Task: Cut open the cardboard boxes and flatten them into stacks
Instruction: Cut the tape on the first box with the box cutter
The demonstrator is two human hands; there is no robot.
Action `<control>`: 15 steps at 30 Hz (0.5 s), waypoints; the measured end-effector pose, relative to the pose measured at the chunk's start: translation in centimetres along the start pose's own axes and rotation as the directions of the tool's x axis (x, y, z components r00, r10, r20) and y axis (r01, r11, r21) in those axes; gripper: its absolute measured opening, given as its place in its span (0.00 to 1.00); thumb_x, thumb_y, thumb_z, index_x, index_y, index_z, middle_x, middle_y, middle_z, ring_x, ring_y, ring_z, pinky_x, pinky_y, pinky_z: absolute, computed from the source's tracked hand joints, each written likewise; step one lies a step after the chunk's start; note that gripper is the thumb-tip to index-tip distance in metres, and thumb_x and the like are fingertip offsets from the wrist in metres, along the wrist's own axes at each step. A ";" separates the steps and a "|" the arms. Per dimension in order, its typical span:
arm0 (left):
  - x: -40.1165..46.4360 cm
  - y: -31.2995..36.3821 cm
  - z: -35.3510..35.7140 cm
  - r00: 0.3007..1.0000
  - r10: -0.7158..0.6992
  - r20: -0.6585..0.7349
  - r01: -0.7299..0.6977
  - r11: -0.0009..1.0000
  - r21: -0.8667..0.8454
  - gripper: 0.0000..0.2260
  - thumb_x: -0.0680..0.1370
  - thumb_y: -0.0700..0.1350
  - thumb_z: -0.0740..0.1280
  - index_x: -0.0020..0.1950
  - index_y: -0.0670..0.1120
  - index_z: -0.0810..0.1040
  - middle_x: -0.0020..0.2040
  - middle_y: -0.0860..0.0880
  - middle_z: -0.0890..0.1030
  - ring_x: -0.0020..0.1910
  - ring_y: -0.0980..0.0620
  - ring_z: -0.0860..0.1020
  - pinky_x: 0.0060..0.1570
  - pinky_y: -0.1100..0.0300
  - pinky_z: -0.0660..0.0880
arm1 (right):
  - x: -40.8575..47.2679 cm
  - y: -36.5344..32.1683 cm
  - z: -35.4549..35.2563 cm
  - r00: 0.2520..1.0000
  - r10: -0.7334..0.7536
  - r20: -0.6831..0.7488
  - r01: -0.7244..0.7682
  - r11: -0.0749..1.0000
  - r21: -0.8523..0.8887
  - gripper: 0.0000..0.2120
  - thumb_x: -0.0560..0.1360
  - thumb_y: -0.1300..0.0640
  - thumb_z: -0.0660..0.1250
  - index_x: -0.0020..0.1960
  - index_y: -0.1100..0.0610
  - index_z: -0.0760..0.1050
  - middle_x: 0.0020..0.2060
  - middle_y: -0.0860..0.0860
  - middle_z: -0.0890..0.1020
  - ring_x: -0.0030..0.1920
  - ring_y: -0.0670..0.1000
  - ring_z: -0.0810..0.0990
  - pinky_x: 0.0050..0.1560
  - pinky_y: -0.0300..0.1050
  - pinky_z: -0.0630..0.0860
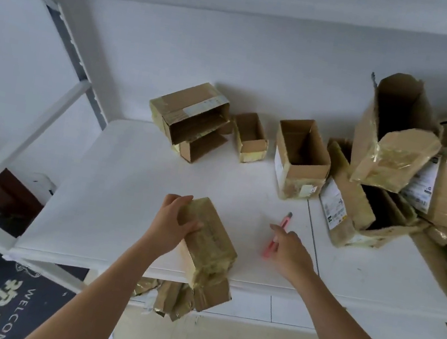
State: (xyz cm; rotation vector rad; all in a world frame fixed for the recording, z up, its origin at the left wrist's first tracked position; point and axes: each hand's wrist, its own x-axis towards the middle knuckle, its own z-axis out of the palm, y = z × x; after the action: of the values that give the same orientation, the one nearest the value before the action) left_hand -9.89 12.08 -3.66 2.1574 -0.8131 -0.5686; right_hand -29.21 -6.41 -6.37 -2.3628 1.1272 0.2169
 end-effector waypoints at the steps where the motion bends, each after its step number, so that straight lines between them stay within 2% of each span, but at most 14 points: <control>1: 0.3 -0.2 -0.1 1.000 0.007 0.011 -0.007 1.000 -0.013 0.28 0.75 0.44 0.73 0.73 0.44 0.69 0.62 0.52 0.65 0.60 0.50 0.70 0.64 0.56 0.71 | 0.4 0.1 0.3 1.000 0.020 0.008 -0.020 0.999 -0.034 0.28 0.80 0.59 0.58 0.78 0.46 0.56 0.60 0.56 0.72 0.58 0.57 0.77 0.54 0.50 0.75; 3: 0.7 -0.9 -0.4 0.999 0.020 0.030 -0.019 0.999 -0.030 0.29 0.74 0.44 0.74 0.73 0.45 0.68 0.62 0.52 0.66 0.61 0.49 0.71 0.63 0.55 0.72 | 0.8 0.1 1.0 0.999 0.036 -0.003 -0.036 0.991 -0.128 0.27 0.81 0.59 0.57 0.78 0.45 0.58 0.61 0.56 0.70 0.59 0.56 0.76 0.56 0.50 0.75; 5: 0.6 -1.6 -0.5 0.999 0.015 0.041 -0.014 0.999 -0.034 0.31 0.74 0.45 0.74 0.75 0.45 0.66 0.63 0.53 0.65 0.61 0.51 0.69 0.62 0.59 0.70 | 0.8 0.0 1.7 0.999 -0.004 -0.049 -0.010 0.954 -0.300 0.21 0.80 0.59 0.59 0.72 0.49 0.68 0.62 0.55 0.71 0.60 0.55 0.75 0.55 0.48 0.75; 8: 0.3 -2.2 -0.6 1.000 -0.016 0.015 0.016 0.999 -0.036 0.33 0.74 0.47 0.75 0.75 0.46 0.64 0.65 0.51 0.63 0.62 0.52 0.68 0.65 0.60 0.67 | 0.7 -0.4 2.7 0.986 -0.122 -0.116 0.050 0.871 -0.489 0.12 0.80 0.58 0.60 0.63 0.54 0.73 0.60 0.53 0.73 0.57 0.52 0.77 0.45 0.43 0.73; 11: 0.3 -2.5 -0.6 1.000 -0.014 0.001 0.014 0.999 -0.042 0.33 0.73 0.50 0.74 0.75 0.47 0.65 0.64 0.52 0.63 0.63 0.49 0.71 0.67 0.54 0.70 | 1.0 -0.7 2.9 0.973 -0.194 -0.126 0.095 0.830 -0.549 0.11 0.79 0.61 0.60 0.60 0.56 0.72 0.57 0.53 0.74 0.55 0.53 0.79 0.39 0.44 0.69; 13: 0.0 -2.4 -0.7 1.000 -0.015 -0.019 0.014 0.999 -0.038 0.34 0.74 0.51 0.74 0.76 0.50 0.64 0.63 0.53 0.62 0.57 0.49 0.74 0.61 0.56 0.74 | 1.2 -0.7 3.0 0.953 -0.242 -0.181 0.108 0.832 -0.545 0.08 0.77 0.61 0.64 0.56 0.57 0.74 0.53 0.53 0.75 0.50 0.54 0.80 0.34 0.44 0.67; 15: -0.6 -2.5 -0.6 0.996 0.011 -0.087 -0.014 1.000 -0.028 0.32 0.73 0.51 0.74 0.74 0.52 0.65 0.64 0.53 0.61 0.47 0.52 0.76 0.52 0.58 0.76 | 1.3 -0.7 3.0 0.916 -0.296 -0.273 0.139 0.869 -0.474 0.06 0.74 0.61 0.70 0.50 0.58 0.76 0.48 0.54 0.75 0.42 0.55 0.80 0.28 0.42 0.64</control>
State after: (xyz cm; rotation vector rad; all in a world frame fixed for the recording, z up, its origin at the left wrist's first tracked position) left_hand -8.98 14.08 -5.09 2.1341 -0.7667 -0.4740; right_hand -27.65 -5.38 -9.09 -3.0102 1.0194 -0.0218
